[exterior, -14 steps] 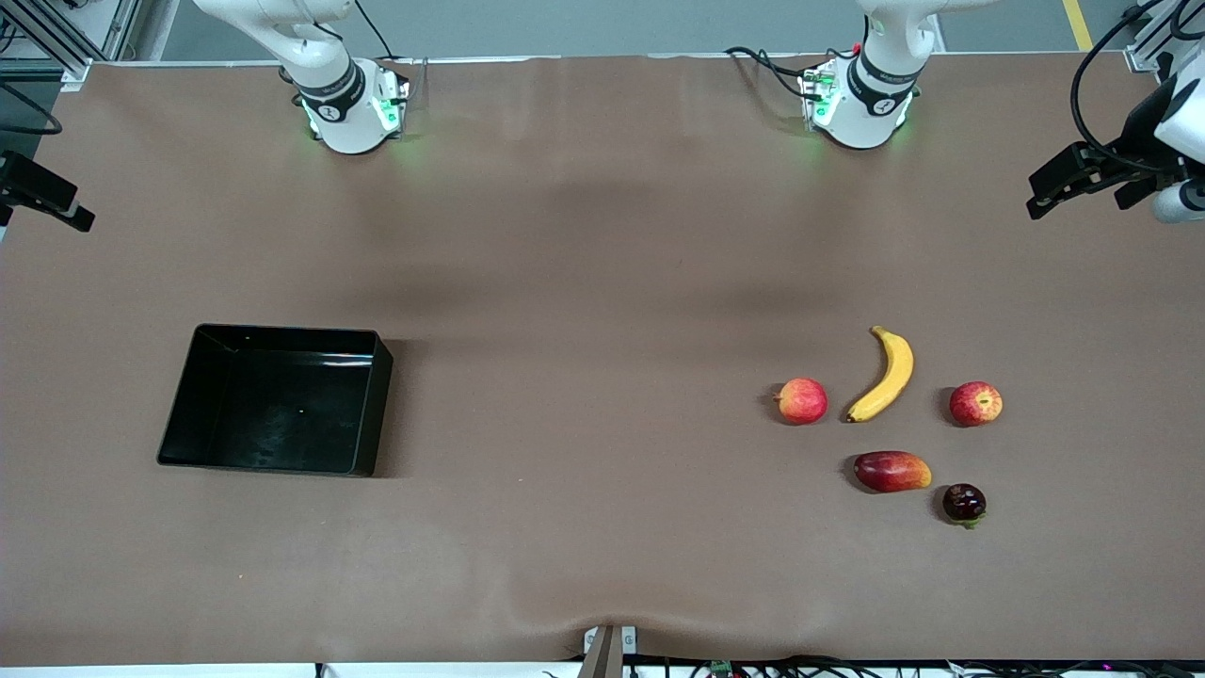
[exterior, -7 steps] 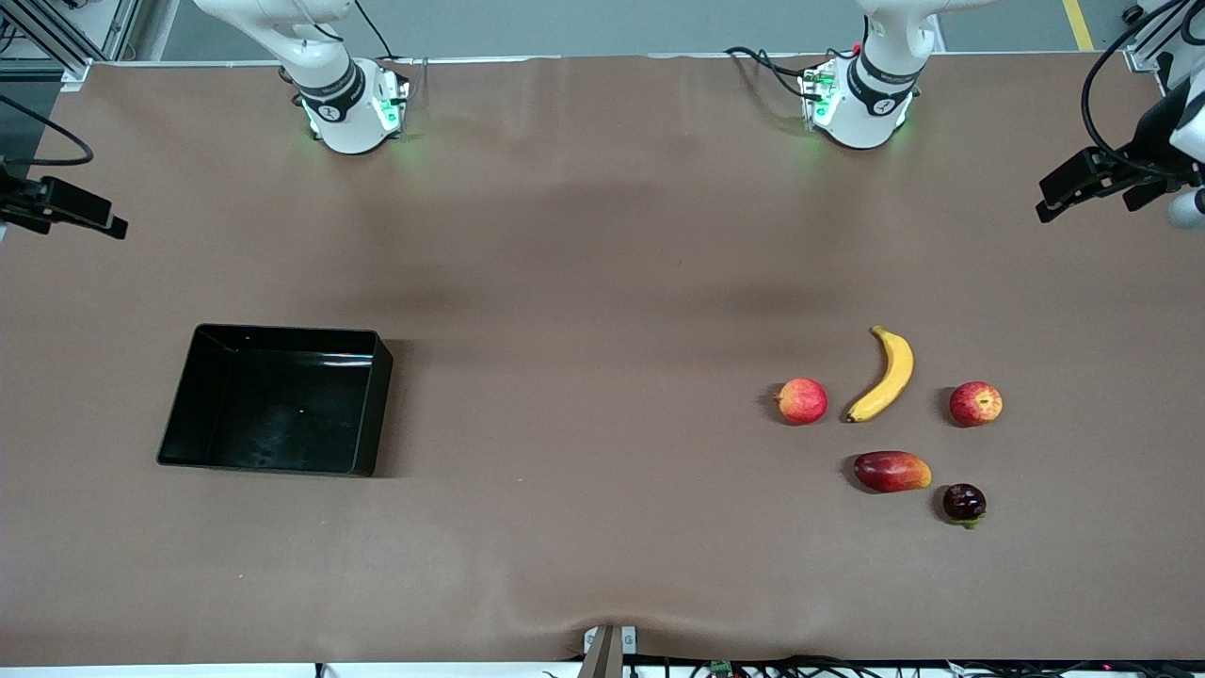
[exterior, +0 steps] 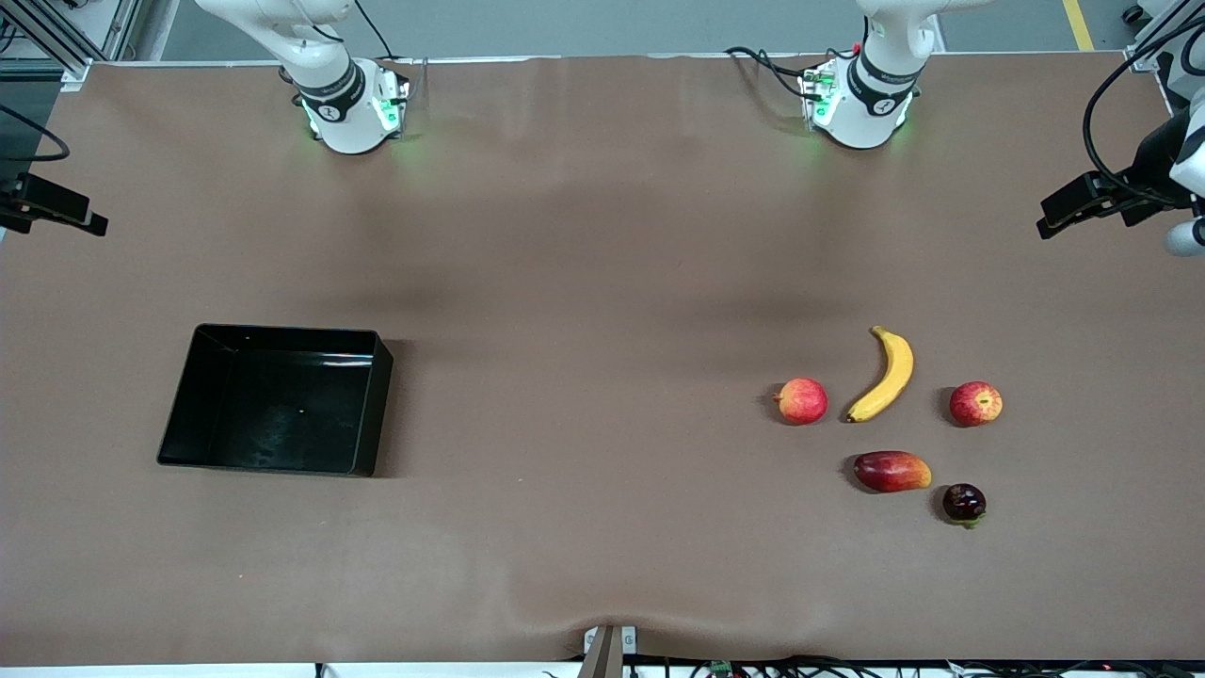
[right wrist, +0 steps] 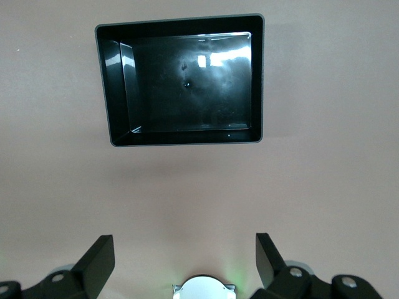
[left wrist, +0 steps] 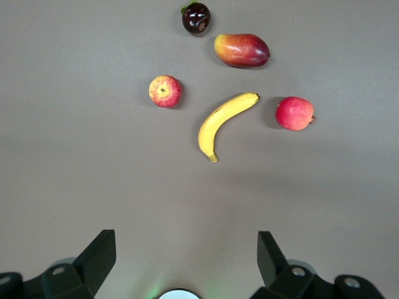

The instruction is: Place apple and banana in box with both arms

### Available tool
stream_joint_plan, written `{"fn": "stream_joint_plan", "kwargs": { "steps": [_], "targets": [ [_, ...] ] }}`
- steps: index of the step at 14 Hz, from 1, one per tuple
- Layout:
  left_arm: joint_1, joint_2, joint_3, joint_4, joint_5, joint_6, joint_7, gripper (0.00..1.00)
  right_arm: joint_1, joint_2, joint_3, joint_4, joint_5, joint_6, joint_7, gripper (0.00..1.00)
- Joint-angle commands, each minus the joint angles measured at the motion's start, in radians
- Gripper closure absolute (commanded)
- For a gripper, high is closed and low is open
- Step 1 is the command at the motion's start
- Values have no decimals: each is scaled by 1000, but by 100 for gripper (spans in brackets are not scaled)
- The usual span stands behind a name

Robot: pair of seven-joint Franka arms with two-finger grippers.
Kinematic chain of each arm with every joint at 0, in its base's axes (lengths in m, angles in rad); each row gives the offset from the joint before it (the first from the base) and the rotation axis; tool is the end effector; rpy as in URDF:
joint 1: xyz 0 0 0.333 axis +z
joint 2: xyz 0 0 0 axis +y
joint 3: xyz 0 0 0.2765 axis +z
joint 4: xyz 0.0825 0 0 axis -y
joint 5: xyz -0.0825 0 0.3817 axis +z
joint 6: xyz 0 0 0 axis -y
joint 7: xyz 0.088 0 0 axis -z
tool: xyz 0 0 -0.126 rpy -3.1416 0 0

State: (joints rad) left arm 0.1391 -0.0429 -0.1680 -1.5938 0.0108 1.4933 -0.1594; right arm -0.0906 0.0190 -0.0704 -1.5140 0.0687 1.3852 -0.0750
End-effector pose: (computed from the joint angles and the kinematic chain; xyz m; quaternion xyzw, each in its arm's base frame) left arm 0.5311 -0.0156 0.5717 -0.9974 -0.0656 0.0281 0.0117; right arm 0.5292 -0.0759 0.5675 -0.9959 0.0391 0.0693 0.0419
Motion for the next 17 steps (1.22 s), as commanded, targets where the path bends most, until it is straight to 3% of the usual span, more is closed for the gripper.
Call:
{"fn": "stream_joint_plan", "kwargs": {
  "steps": [1,9,17],
  "targets": [
    [8,15,-5,26,-2,-1,8,0,0,2,9,18,34,-3,-12,0],
    [8,69,-5,28,23,54,9,0,72,16,9,28,36,-14,-12,0],
    [11,123,-5,20,29,74,8,0,62,70,9,31,26,58,-12,0]
  ]
}}
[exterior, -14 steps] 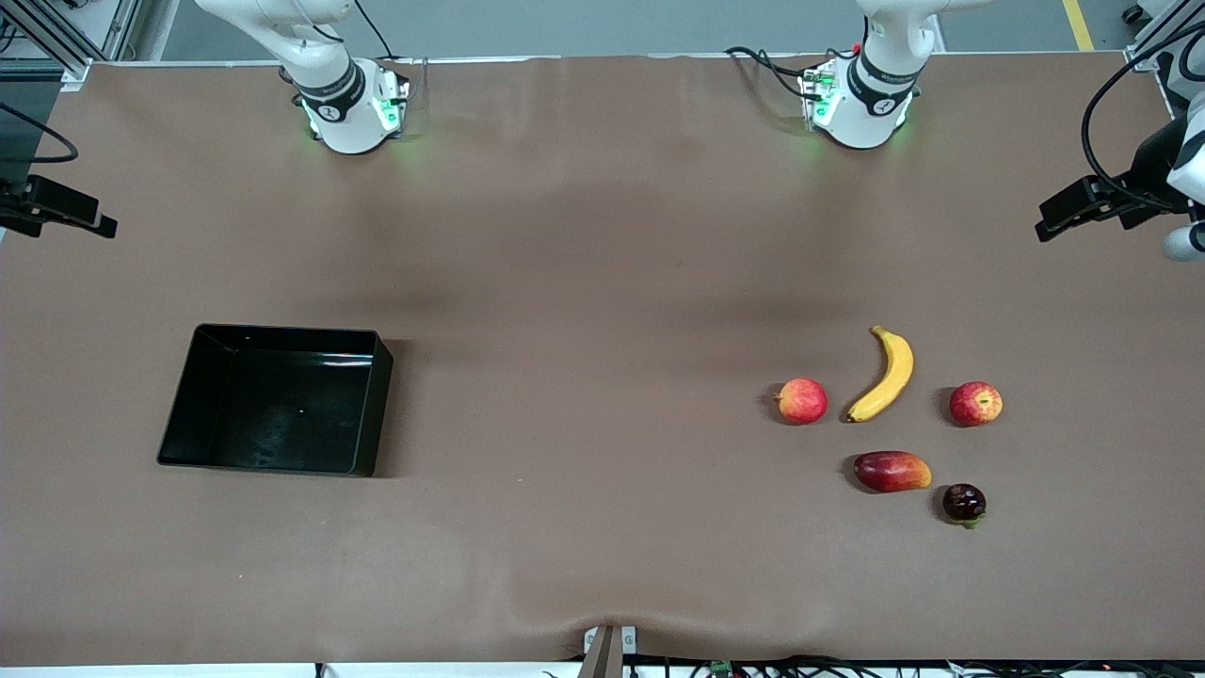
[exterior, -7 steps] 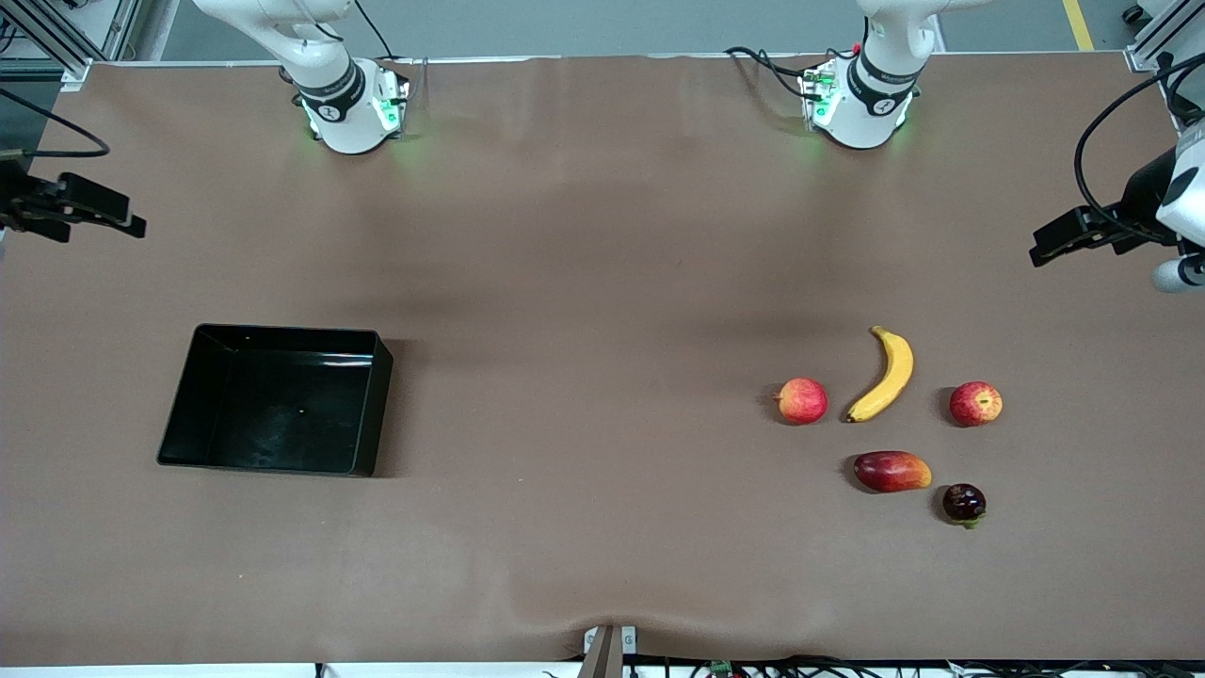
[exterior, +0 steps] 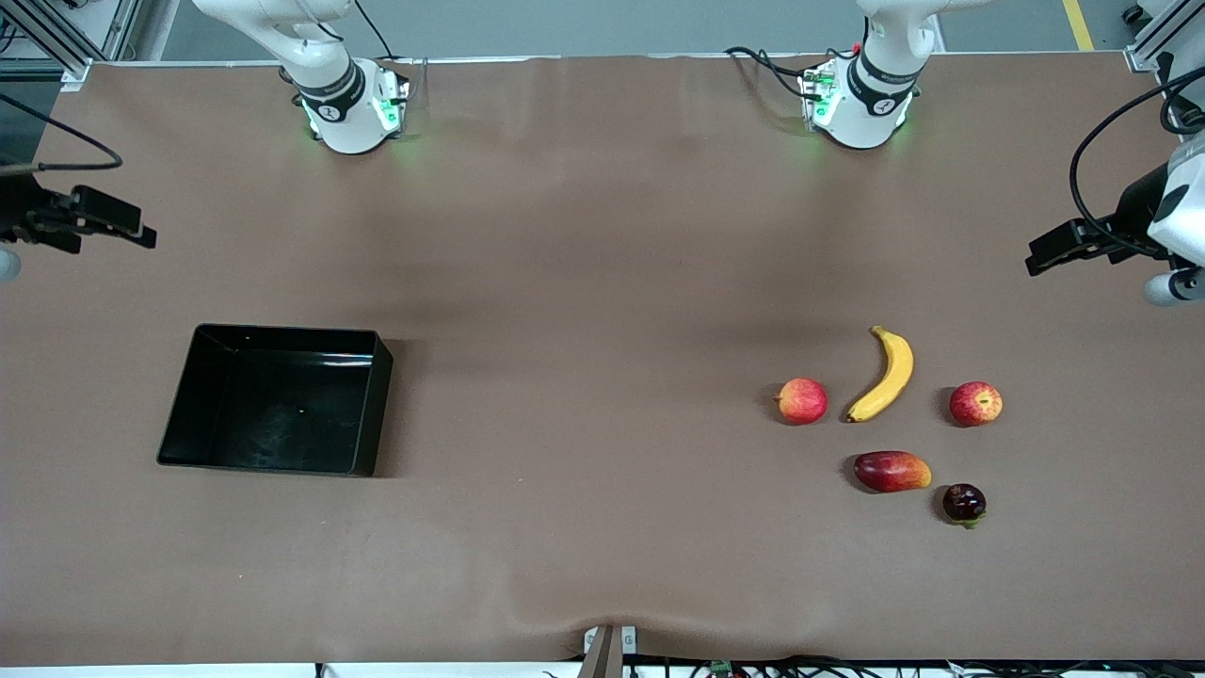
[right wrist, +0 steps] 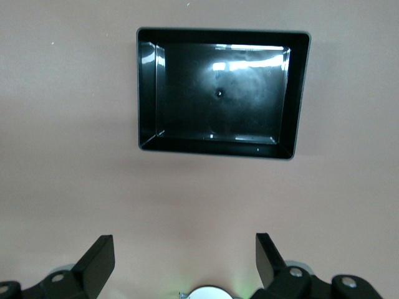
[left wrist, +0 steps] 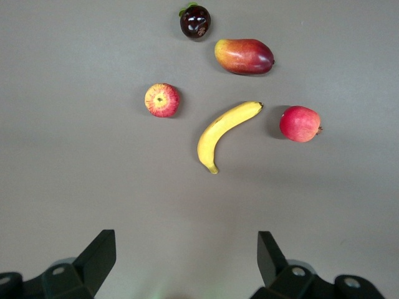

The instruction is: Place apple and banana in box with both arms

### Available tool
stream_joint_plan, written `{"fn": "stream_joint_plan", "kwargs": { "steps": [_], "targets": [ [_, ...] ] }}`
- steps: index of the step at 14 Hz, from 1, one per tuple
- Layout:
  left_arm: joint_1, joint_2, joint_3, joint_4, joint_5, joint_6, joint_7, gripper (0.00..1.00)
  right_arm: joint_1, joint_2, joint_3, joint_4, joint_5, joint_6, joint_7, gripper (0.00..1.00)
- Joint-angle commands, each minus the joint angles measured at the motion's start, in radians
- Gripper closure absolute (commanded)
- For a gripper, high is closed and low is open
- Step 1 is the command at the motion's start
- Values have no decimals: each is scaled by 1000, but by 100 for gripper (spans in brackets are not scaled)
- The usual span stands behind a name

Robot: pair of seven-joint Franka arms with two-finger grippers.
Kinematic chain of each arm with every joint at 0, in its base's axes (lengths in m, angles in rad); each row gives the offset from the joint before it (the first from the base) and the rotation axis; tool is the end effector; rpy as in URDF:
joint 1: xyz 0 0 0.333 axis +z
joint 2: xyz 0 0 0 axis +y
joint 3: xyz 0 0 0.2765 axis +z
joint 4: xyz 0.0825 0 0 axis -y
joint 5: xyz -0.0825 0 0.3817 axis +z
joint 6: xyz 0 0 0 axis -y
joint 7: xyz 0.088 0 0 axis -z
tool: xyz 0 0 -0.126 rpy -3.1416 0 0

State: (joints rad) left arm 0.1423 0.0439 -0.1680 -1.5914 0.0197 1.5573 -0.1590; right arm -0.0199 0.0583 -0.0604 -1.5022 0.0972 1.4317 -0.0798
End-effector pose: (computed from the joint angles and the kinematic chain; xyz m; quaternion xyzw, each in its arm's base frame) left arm 0.5585 -0.0103 0.5312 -0.9970 -0.0662 0.0379 0.0097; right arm 0.5497 -0.0301 0.5550 -0.9968 -0.0033 0.0603 0.0517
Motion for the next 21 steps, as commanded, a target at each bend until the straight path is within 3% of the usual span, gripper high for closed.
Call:
{"fn": "stream_joint_plan", "kwargs": {
  "steps": [1,8,13,18,21],
  "targets": [
    [20,53,-5,18,22,21,7,0,-12,52,-2,19,-5,13,-8,0],
    [77,214,-5,18,20,96,4,0,-37,263,-9,19,-20,142,-9,0],
    [103,301,-5,-4,20,156,6,0,-98,403,-9,14,-27,355,-28,0],
    [137,323,-5,-119,29,338,9,0,-135,515,-9,11,-77,510,-63,0],
    [140,343,-5,-166,31,429,9,0,-166,567,-9,10,-77,523,-91,0]
  ]
}}
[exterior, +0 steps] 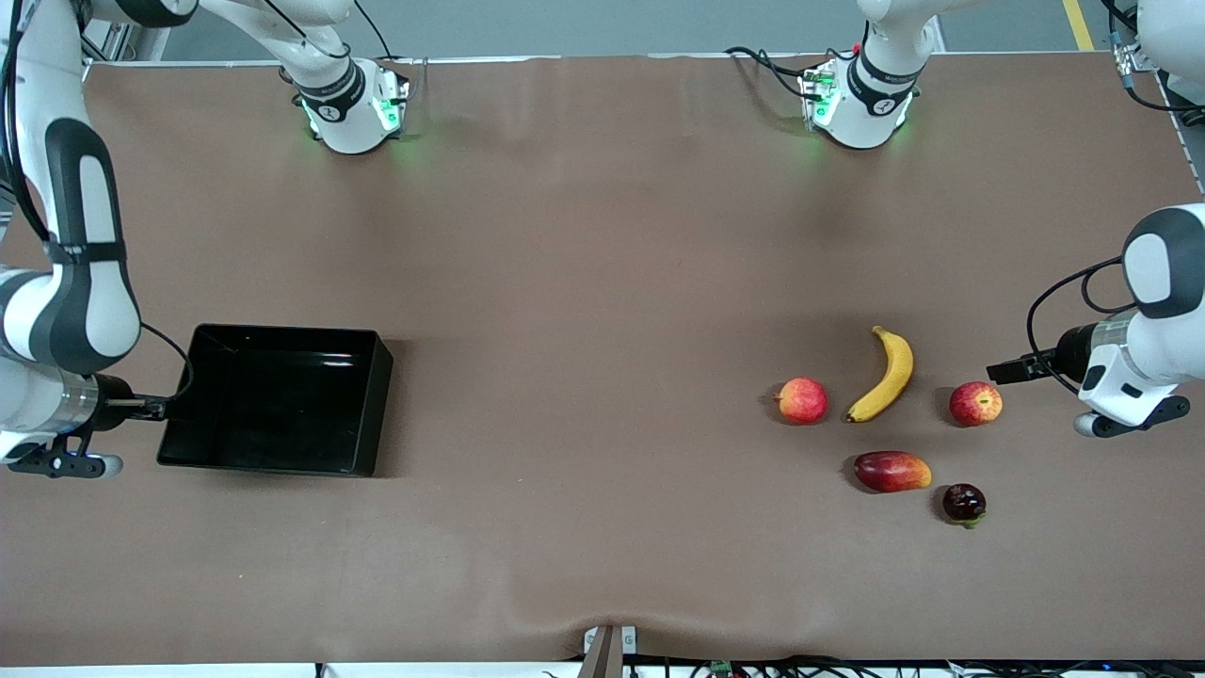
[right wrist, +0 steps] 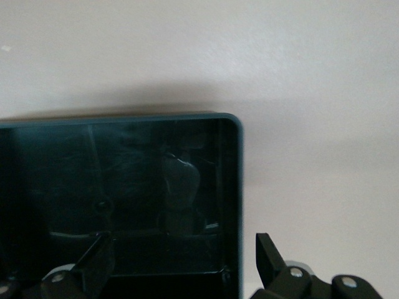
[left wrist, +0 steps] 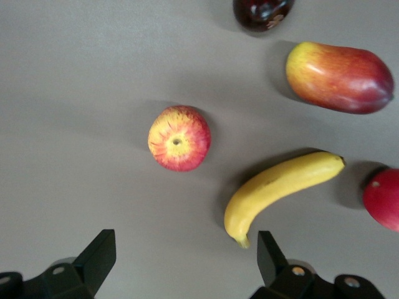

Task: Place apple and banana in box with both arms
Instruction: 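Reach the left gripper to the apple while the right gripper reaches the tray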

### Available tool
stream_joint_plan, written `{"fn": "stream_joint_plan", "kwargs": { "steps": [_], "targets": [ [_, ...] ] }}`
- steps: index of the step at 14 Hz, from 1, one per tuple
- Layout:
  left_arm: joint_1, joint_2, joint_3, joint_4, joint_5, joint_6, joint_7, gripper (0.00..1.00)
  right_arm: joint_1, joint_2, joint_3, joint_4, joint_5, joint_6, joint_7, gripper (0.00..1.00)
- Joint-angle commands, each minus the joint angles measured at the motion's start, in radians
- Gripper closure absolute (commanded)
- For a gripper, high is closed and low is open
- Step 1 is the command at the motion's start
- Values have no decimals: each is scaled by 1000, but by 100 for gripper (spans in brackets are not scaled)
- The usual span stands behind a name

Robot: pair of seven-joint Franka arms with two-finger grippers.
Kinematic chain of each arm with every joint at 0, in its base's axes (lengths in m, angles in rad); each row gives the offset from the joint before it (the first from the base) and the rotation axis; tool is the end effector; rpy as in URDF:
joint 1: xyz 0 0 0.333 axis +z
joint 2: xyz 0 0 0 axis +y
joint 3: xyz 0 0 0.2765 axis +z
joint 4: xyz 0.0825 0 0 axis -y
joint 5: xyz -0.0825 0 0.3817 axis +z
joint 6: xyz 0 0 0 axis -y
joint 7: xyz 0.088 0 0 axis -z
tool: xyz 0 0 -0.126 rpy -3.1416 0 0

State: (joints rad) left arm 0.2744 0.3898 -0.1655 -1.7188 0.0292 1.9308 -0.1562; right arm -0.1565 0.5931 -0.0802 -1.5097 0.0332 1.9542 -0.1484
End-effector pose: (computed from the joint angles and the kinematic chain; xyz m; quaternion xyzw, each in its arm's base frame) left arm 0.6115 0.0746 0.2961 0.9878 0.1288 -0.0864 0.0165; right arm 0.6457 -0.1471 0.2570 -0.9962 0.0462 0.0734 0.0062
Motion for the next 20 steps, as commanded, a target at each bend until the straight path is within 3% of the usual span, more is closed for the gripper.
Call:
{"fn": "stream_joint_plan", "kwargs": {
  "steps": [1,6,7,9,10,11,20],
  "targets": [
    [9,6,-8,-41,21,71,6,0,-35,51,11,16,-13,0,-23,0],
    [28,67,-8,-41,67,137,7,0,-54,73,13,-40,-12,-8,-36,0],
    [28,78,-8,-41,67,145,13,0,-57,73,13,-50,-12,-6,-51,18],
    [31,99,-8,-41,69,166,29,0,-69,76,11,-57,-12,0,-77,69],
    [34,110,-8,-39,77,174,29,0,-74,76,13,-57,-12,0,-79,88],
    [34,121,-8,-39,90,183,29,0,-74,76,13,-57,-12,-1,-77,100],
    [35,202,-8,-33,100,263,29,0,-43,35,23,-9,-3,-21,-76,100]
  ]
}}
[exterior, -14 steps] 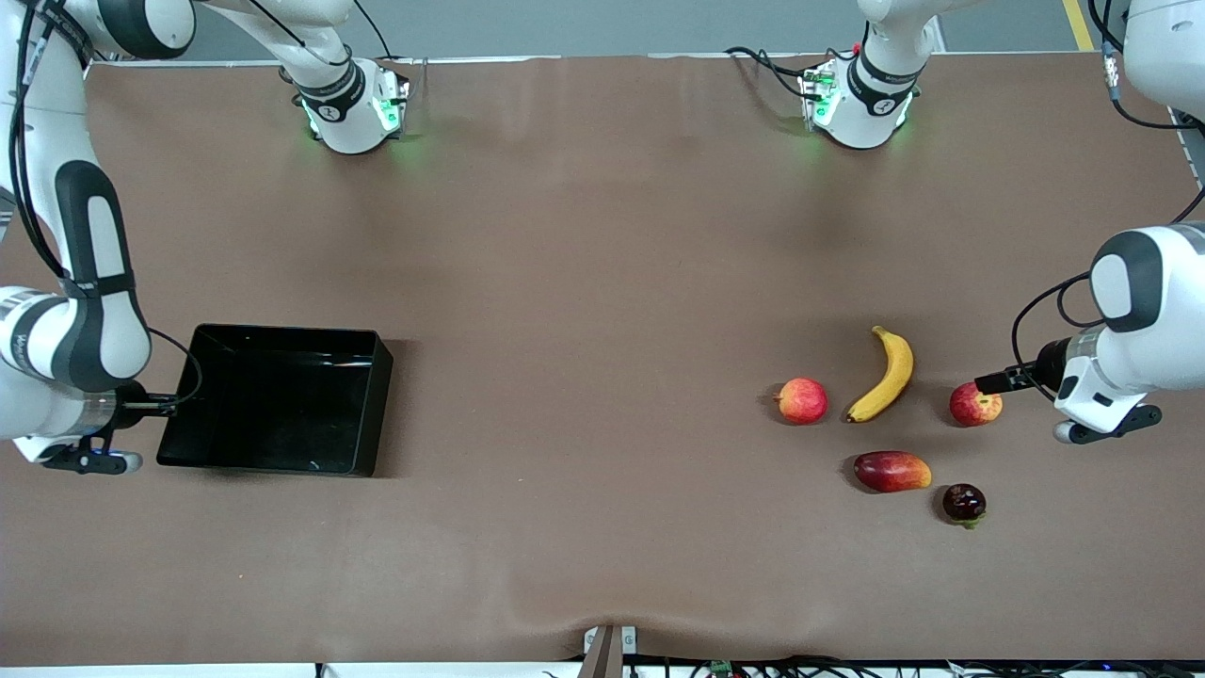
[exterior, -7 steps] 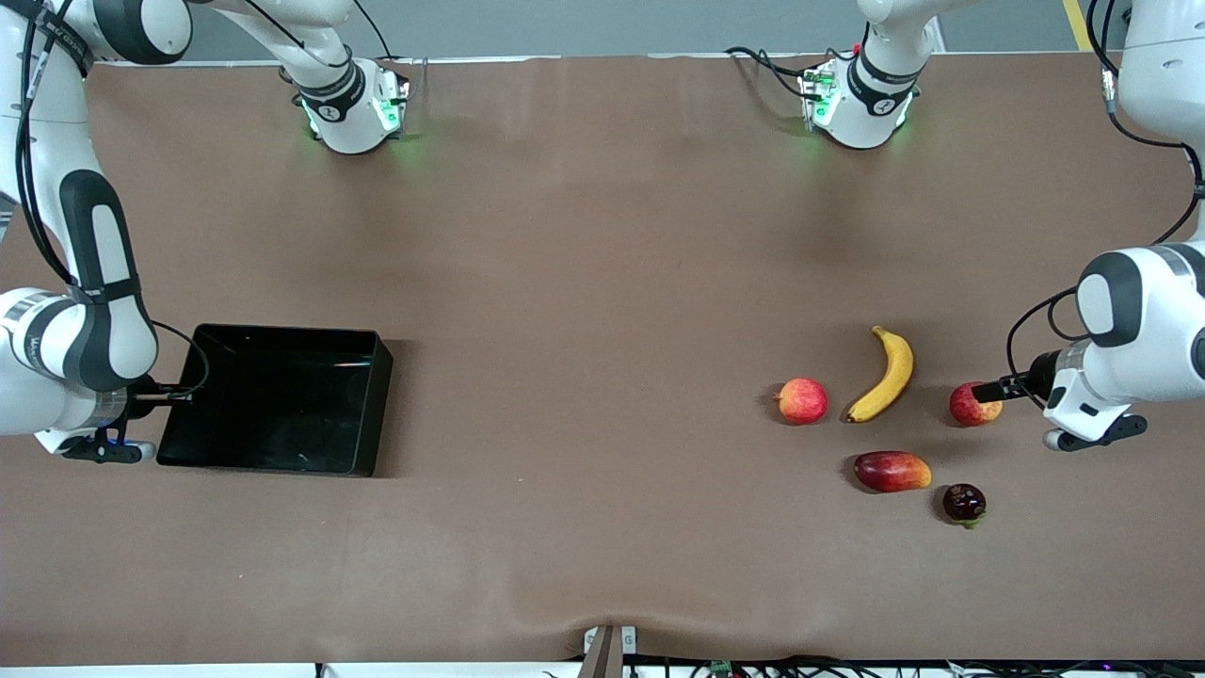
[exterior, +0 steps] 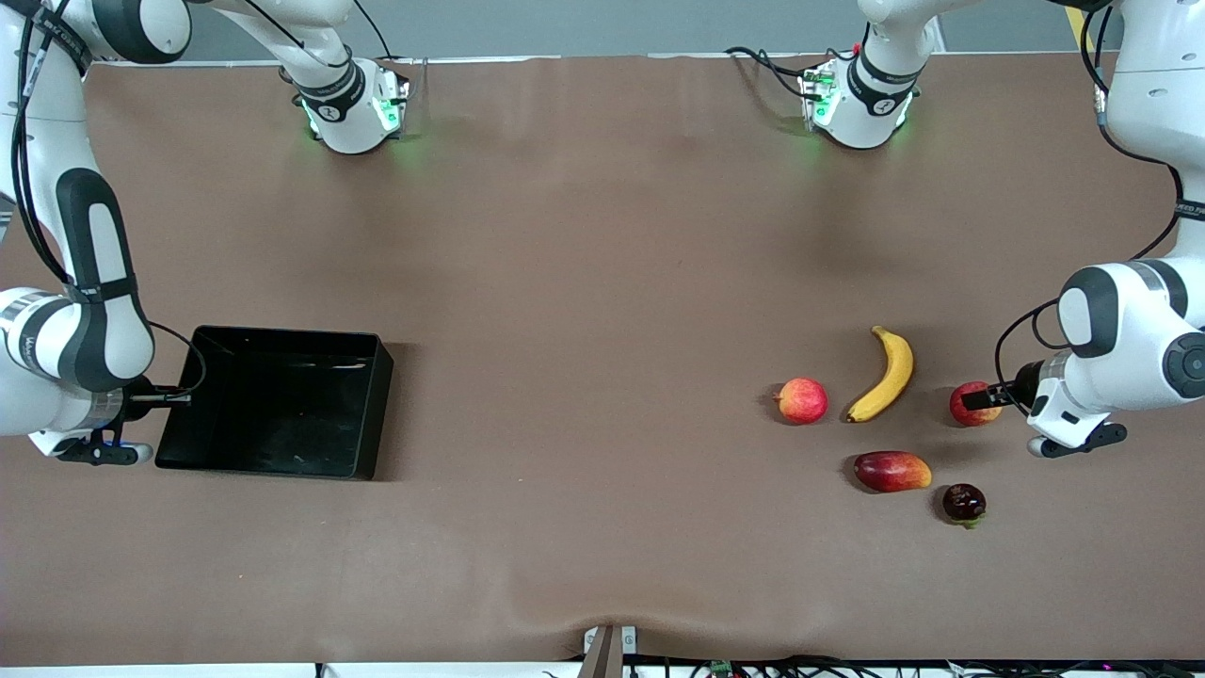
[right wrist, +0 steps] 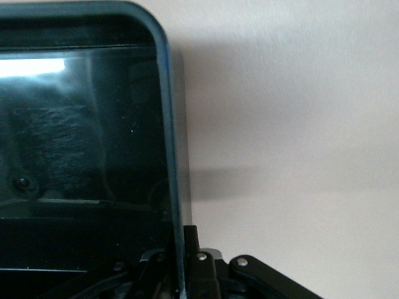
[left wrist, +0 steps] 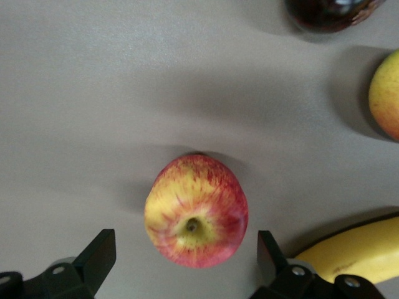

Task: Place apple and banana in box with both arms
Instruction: 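Grasp the apple with the left gripper while the right gripper pushes the tray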

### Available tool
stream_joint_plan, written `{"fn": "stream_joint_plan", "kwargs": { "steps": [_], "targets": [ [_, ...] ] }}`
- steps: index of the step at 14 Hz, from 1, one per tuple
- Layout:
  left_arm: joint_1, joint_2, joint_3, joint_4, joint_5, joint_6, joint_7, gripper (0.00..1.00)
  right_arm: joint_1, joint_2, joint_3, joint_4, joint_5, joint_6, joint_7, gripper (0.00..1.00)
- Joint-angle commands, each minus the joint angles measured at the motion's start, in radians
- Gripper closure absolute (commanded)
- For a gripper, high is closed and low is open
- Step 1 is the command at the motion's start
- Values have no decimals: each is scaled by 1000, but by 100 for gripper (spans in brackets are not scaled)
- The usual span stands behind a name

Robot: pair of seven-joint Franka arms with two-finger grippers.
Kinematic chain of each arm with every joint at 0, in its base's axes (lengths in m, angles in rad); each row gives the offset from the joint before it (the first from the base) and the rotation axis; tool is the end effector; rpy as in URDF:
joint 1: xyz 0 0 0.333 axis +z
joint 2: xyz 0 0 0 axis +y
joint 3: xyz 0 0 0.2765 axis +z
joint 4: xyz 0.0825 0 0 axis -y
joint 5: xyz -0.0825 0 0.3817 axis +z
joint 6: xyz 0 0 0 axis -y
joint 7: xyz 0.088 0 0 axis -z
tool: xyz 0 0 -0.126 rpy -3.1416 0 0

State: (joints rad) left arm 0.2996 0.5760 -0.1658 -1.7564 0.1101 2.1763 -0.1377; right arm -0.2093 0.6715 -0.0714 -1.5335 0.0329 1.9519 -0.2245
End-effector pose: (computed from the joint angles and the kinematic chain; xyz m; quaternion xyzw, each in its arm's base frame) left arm 0.6148 0.0915 0.1823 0.9912 0.1104 -0.0731 0.0029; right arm 0.6233 -0.1728 0.1953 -0.9916 0.0310 0.1235 0.0230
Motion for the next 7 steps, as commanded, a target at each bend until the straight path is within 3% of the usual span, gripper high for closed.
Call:
{"fn": "stream_joint_plan", "kwargs": {
  "steps": [1,5,7],
  "targets": [
    [10,22,-8,2,19,29,10,0,24,-59,21,21,2,-37,1,100],
    [10,41,-8,5,22,42,10,0,128,-67,31,78,30,-135,13,100],
    [6,44,-8,9,22,43,10,0,189,-76,33,85,97,-148,16,100]
  ]
}}
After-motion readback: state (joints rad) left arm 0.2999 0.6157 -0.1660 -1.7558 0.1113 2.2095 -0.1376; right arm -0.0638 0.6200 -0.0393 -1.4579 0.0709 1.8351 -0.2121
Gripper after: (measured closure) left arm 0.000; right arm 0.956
